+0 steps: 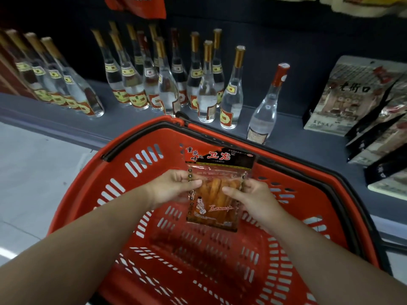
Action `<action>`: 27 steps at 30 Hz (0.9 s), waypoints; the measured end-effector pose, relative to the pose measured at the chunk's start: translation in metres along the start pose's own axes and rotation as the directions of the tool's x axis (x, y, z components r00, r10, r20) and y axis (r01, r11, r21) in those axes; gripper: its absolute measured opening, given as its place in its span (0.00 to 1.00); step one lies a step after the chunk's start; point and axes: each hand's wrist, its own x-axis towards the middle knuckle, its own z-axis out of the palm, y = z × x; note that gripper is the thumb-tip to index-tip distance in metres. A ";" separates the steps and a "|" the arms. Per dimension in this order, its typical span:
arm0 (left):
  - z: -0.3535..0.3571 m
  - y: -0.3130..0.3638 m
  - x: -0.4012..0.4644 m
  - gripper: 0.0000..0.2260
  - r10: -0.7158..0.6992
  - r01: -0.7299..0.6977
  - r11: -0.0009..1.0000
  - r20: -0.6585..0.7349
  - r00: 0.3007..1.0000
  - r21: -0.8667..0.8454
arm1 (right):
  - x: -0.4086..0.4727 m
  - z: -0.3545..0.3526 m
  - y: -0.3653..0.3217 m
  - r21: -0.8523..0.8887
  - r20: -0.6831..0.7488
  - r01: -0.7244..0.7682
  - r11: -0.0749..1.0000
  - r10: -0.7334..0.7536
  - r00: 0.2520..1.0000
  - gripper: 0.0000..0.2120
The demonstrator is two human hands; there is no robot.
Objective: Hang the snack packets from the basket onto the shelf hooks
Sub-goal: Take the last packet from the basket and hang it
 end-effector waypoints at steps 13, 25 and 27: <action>-0.022 0.173 -0.122 0.08 0.201 -0.223 0.969 -0.184 0.962 -0.108 | -0.056 -0.021 -0.219 -0.160 0.050 0.145 0.976 -0.139 0.989 0.03; -0.061 0.483 -0.336 0.11 0.360 -0.365 0.931 -0.197 0.912 0.014 | -0.211 -0.063 -0.565 -0.300 0.070 0.231 0.926 -0.220 0.973 0.07; -0.065 0.529 -0.366 0.10 0.388 -0.391 0.920 -0.218 0.896 0.034 | -0.238 -0.068 -0.616 -0.333 0.028 0.256 0.908 -0.262 0.965 0.08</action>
